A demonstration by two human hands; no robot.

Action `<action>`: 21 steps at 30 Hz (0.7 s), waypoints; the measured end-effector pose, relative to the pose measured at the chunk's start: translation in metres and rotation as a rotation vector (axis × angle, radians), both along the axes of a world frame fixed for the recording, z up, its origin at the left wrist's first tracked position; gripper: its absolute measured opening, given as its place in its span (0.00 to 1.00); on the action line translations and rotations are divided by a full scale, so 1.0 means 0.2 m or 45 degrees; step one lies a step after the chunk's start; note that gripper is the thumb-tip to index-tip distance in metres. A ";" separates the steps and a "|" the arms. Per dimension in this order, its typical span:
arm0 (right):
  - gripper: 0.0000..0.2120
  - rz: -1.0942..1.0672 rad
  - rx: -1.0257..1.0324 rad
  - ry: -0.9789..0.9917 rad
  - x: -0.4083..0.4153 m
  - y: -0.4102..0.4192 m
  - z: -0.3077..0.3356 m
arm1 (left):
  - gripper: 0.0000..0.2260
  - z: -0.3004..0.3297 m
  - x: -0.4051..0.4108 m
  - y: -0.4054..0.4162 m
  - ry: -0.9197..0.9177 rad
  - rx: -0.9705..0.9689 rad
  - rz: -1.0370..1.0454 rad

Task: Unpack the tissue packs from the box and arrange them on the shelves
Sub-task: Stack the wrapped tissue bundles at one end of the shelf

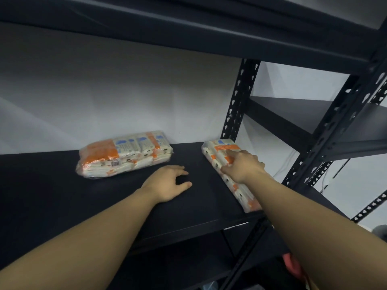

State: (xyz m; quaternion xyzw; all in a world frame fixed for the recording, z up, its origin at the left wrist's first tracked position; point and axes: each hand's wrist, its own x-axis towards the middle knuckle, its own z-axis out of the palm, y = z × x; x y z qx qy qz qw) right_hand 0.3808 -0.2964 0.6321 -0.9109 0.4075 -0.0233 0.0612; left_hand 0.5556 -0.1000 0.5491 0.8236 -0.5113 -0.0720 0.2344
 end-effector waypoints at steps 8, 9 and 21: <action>0.32 -0.048 0.020 -0.033 0.09 -0.04 -0.02 | 0.25 0.00 0.00 0.00 0.009 -0.008 0.009; 0.32 -0.060 0.025 -0.036 0.10 -0.04 -0.02 | 0.25 0.00 0.00 0.00 0.013 -0.009 0.009; 0.40 -0.038 0.098 -0.048 0.10 -0.05 0.03 | 0.25 0.02 -0.02 0.03 -0.001 0.035 0.014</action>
